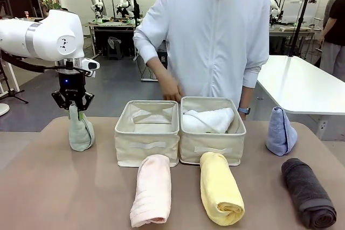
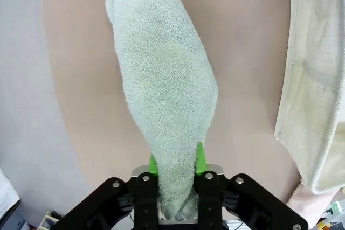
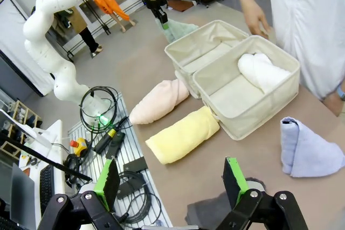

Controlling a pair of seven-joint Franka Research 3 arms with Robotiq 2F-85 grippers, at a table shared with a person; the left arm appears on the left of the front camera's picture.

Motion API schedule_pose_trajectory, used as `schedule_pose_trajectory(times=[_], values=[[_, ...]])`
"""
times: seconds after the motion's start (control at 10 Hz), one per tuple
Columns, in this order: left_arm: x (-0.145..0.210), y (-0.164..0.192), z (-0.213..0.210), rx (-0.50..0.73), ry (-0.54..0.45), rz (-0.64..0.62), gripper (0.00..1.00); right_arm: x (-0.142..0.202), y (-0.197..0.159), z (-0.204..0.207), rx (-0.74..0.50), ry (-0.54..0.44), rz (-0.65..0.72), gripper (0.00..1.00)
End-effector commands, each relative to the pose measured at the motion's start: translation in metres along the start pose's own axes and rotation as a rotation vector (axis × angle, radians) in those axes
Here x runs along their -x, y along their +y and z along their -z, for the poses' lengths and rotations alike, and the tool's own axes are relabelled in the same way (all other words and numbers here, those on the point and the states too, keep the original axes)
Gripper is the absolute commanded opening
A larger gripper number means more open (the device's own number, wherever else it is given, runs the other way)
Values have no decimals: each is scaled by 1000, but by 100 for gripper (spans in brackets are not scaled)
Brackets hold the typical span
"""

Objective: Sort the towels based on their folding style.
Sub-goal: Pick up one triangle-folded towel and place it in the left Fabric basket.

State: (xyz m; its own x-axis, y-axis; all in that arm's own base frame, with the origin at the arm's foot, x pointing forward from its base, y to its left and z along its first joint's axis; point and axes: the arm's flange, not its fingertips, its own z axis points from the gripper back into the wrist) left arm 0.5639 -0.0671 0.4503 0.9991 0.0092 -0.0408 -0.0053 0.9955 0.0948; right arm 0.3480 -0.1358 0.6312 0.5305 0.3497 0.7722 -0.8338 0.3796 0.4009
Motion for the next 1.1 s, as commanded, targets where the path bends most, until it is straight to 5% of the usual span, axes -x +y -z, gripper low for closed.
schedule_pose_trajectory(times=[0.0, 0.2, 0.3, 0.4, 0.6, 1.0], values=[[7, 1, -3, -5, 0, -17, 0, -2, -1, -1, -18, -24, -15, 100], [13, 6, -14, -10, 7, -3, 0, -2, -1, -1, -18, -24, -15, 100], [34, 7, -35, 2, 36, 112, 0, -2, -1, -1, -18, -24, -15, 100], [81, 5, -71, 19, 43, 326, 0, -2, -1, -1, -18, -24, -15, 100], [157, -11, -117, -44, -59, 477, 0, -2, -1, -1, -18, -24, -15, 100], [186, -11, -127, 41, -37, 574, 0, -2, -1, -1, -18, -24, -15, 100]])
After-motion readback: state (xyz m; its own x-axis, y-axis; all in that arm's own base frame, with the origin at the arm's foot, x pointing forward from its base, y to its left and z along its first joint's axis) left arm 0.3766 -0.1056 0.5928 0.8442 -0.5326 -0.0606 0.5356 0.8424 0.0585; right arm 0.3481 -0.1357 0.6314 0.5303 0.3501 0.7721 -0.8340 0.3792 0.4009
